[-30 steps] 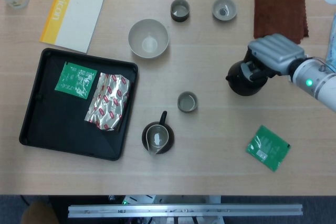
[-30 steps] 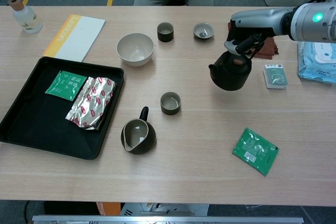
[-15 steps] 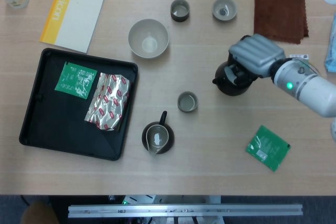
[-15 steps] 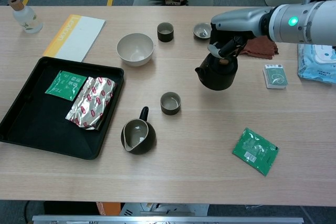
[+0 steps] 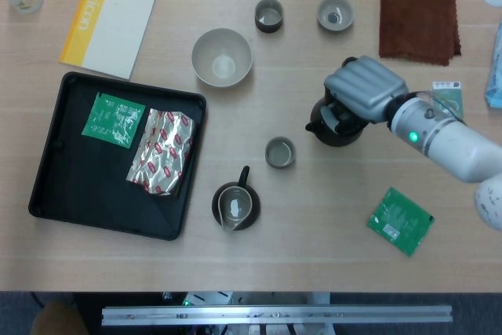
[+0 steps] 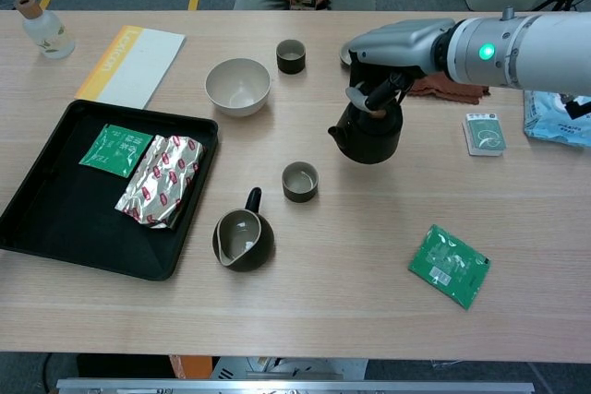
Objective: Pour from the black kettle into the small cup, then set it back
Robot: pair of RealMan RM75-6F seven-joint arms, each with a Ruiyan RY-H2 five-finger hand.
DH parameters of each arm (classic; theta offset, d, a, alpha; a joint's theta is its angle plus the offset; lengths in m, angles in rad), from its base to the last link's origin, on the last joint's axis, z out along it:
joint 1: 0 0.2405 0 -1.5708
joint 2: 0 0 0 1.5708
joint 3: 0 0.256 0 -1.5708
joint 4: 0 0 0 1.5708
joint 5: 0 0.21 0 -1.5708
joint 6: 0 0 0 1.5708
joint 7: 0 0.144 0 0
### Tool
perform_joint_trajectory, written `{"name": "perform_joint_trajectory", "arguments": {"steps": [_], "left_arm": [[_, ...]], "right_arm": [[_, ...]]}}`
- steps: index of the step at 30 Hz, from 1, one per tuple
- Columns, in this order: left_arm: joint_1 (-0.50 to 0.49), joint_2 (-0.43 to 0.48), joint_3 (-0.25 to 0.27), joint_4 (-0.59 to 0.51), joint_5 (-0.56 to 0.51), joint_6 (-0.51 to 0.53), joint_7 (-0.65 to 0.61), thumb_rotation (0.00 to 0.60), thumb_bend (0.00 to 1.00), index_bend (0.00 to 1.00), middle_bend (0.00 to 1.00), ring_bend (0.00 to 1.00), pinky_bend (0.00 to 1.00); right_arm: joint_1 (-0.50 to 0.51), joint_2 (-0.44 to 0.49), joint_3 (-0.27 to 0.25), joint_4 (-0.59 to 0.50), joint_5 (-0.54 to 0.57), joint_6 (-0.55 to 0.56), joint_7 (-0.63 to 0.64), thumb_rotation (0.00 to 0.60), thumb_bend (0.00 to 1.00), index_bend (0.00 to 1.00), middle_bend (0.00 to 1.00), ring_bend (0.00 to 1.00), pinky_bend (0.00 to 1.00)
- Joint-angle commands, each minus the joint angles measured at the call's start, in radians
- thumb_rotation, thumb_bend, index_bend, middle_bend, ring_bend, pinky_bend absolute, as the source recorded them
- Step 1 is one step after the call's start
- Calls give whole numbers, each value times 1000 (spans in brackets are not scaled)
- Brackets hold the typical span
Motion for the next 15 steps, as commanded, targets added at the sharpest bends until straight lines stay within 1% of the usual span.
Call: {"name": "perform_joint_trajectory", "arguments": {"steps": [1,6,15], "left_arm": [[-3,2,3,-3,4,-5,4,600,432,154,242,191,175],[-9,3,10,-10,4,-23,16,600,432,154,241,191,175],[-18,4,6,-23,-5,-36,30,600,432,154,241,191,175]], "right_arm": [[10,-8,-9,-10,11,21,-28,461,638,850,820,825,240],[31,-23,-15,-24,28,52,-83,464,638,850,820,824,240],[78,-69,-28,-41,58,105,-205,463,638,850,819,821,240]]}}
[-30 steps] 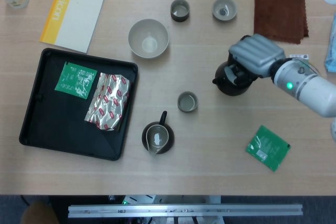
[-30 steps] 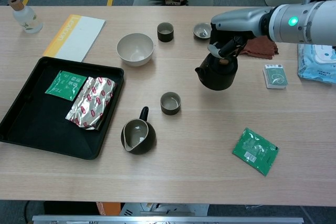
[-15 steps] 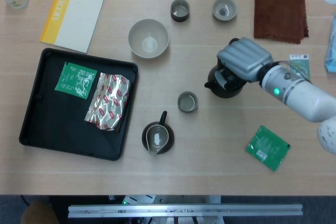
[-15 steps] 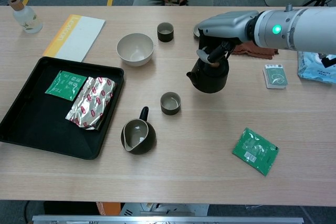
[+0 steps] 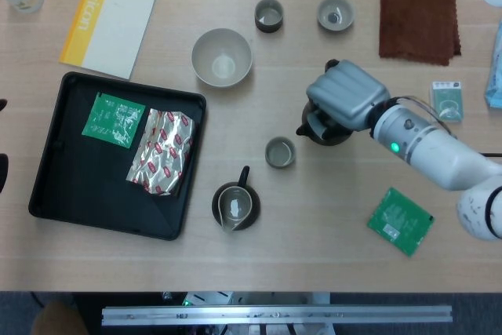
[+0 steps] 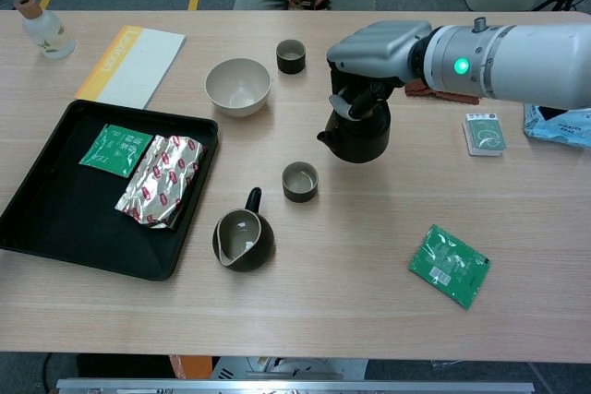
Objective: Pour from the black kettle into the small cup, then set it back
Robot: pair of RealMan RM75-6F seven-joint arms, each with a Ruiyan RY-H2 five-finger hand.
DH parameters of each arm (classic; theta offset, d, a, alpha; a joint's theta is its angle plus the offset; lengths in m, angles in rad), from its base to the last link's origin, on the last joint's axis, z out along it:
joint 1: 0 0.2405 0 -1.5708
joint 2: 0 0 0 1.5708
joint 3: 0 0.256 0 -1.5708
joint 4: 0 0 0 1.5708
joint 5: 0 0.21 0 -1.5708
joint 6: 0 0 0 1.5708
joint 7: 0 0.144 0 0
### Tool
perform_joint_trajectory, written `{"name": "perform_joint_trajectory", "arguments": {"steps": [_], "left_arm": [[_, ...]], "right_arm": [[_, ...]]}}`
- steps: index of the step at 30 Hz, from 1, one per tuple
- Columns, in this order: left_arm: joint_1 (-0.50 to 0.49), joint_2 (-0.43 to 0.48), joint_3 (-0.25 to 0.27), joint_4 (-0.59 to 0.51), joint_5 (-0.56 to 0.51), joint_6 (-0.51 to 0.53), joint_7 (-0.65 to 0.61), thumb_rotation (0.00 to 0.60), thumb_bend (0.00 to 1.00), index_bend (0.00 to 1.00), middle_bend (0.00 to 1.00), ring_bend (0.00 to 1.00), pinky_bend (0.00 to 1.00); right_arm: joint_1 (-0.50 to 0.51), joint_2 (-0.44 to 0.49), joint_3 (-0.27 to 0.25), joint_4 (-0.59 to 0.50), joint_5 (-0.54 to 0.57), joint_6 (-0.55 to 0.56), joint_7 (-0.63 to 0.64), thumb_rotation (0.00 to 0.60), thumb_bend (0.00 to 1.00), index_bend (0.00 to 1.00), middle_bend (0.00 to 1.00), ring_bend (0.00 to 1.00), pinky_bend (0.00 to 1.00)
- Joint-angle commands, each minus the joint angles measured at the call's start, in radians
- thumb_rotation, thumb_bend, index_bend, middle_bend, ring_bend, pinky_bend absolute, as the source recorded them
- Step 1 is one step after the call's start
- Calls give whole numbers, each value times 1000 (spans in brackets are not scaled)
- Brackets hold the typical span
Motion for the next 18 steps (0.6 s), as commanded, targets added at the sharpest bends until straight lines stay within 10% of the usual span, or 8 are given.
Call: {"name": "perform_joint_trajectory", "arguments": {"steps": [1,18], "left_arm": [[-2,0,-2,-2,-2,-1,3,600,432,154,241,191,175],[3,-9,1,-2,-3,11,8,600,432,154,240,191,173]], "right_arm": [[22,-22,-8,-7,16,22,-46,463,638,850,819,821,240],[100,-114,-53,-14,92,123,-284,464,637,850,818,820,240]]}}
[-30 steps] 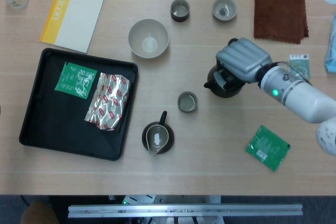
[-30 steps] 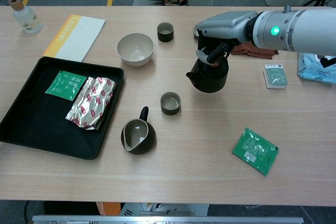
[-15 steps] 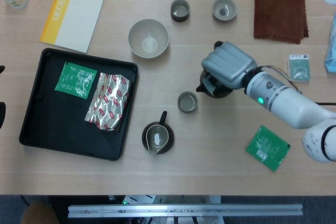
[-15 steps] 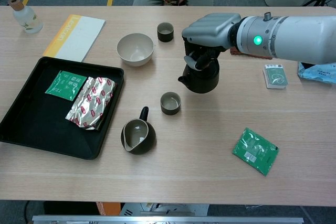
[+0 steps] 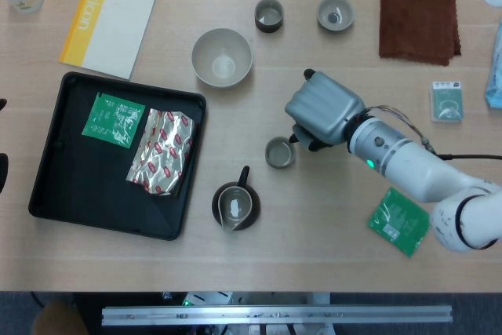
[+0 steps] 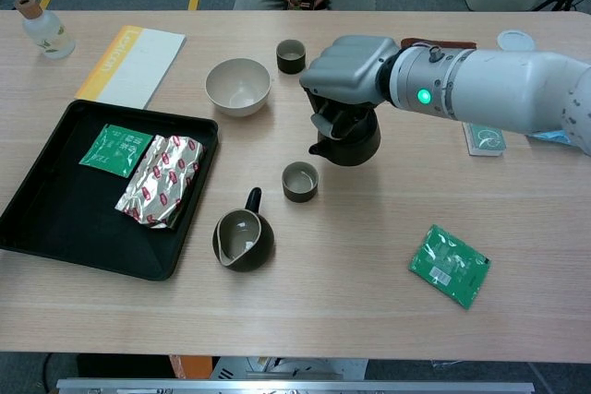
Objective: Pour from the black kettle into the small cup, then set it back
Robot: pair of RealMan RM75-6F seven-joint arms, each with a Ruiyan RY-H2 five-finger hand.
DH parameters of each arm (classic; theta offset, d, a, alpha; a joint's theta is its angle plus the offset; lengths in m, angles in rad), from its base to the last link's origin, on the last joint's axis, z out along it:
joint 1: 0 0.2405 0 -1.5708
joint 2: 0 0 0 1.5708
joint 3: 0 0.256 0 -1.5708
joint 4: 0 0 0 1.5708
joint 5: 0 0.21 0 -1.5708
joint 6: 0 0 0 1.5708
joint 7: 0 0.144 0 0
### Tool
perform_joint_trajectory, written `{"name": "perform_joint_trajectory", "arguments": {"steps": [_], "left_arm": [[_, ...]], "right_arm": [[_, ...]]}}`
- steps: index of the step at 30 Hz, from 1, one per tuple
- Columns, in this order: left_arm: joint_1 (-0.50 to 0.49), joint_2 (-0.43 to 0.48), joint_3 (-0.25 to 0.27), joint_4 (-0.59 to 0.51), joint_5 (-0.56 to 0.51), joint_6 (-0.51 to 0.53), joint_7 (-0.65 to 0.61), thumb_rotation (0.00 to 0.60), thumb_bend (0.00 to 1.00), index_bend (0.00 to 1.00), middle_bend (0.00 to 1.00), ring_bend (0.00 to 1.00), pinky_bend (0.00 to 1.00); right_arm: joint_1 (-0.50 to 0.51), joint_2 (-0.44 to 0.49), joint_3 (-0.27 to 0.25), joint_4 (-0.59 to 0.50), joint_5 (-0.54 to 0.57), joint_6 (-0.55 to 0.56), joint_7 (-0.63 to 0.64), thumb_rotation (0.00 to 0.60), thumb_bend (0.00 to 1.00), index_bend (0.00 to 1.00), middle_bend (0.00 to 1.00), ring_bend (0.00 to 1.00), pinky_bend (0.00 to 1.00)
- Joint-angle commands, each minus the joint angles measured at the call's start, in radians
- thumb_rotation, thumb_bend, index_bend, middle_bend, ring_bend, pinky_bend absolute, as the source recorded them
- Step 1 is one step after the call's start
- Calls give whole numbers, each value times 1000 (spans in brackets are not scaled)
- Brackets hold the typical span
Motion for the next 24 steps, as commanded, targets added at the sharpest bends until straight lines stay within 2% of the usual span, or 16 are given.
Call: {"name": "perform_joint_trajectory", "arguments": {"steps": [1,24], "left_arm": [[1,-1,1,2,1,2,-2,600,432,154,240,191,173],[19,-16,4,29,-3,29,-26,600,432,154,238,191,172]], "right_arm": [[13,-20,-8,-2,14,22,-37,464,637,850,818,820,240],[84,-119,-40,1,63,117,-286,467,603,850,818,820,240]]}}
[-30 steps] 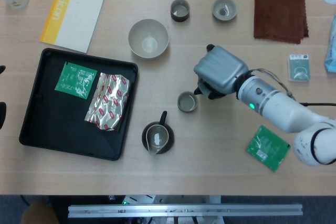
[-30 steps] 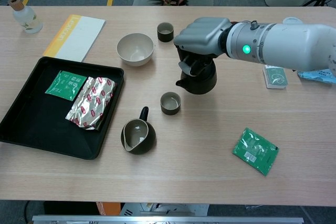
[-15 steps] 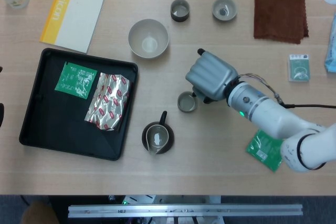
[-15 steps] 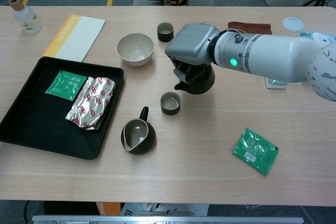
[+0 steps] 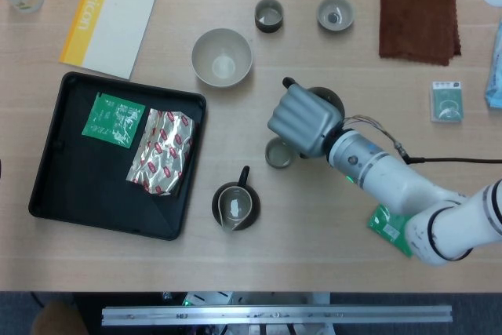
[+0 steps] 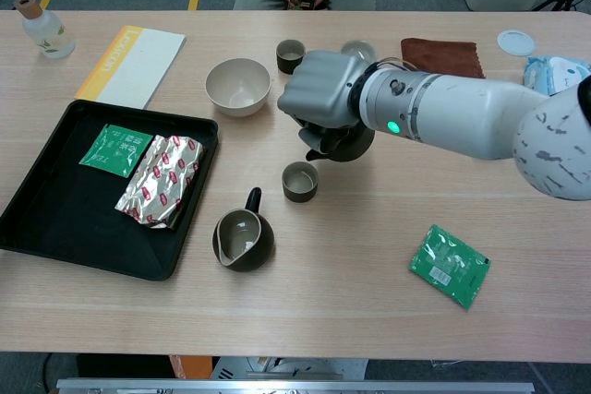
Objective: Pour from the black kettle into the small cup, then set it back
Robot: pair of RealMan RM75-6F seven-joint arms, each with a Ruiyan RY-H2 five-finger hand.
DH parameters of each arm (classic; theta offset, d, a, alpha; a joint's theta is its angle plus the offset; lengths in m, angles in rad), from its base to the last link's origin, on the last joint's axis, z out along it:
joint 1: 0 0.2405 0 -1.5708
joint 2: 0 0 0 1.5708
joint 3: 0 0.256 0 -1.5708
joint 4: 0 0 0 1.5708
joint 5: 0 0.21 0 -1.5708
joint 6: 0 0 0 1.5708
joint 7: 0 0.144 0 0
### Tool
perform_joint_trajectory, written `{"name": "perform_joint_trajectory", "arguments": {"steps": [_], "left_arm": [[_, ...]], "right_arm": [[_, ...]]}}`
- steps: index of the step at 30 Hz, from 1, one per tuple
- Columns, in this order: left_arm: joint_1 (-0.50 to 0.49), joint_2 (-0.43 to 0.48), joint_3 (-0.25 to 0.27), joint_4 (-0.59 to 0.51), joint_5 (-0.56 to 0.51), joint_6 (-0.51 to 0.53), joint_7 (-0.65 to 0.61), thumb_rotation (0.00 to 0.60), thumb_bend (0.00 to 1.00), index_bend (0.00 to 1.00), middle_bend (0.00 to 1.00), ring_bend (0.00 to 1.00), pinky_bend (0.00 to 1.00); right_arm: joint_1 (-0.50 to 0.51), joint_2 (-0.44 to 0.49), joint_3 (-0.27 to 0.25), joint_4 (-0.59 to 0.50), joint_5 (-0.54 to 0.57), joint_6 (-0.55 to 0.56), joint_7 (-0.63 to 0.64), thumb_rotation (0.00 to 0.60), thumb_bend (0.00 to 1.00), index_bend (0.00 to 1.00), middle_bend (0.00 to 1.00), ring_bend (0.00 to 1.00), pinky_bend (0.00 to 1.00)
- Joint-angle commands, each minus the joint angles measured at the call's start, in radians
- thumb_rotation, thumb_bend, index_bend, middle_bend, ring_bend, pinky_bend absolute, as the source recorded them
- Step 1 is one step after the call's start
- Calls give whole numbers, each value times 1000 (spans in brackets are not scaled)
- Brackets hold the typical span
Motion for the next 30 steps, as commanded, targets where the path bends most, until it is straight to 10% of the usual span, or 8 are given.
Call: {"name": "perform_joint_trajectory", "arguments": {"steps": [1,30], "left_arm": [[1,-2,1,2,1,2,-2,600,432,154,238,191,172],[3,-6,1,10,9,6,3,600,432,154,238,191,171]], "right_arm": [[7,-15,-6,0,4,10,-26,466,602,850,818,820,240],[34,-86,-13,12,50,79,-190,466,594,850,818,820,240]]}}
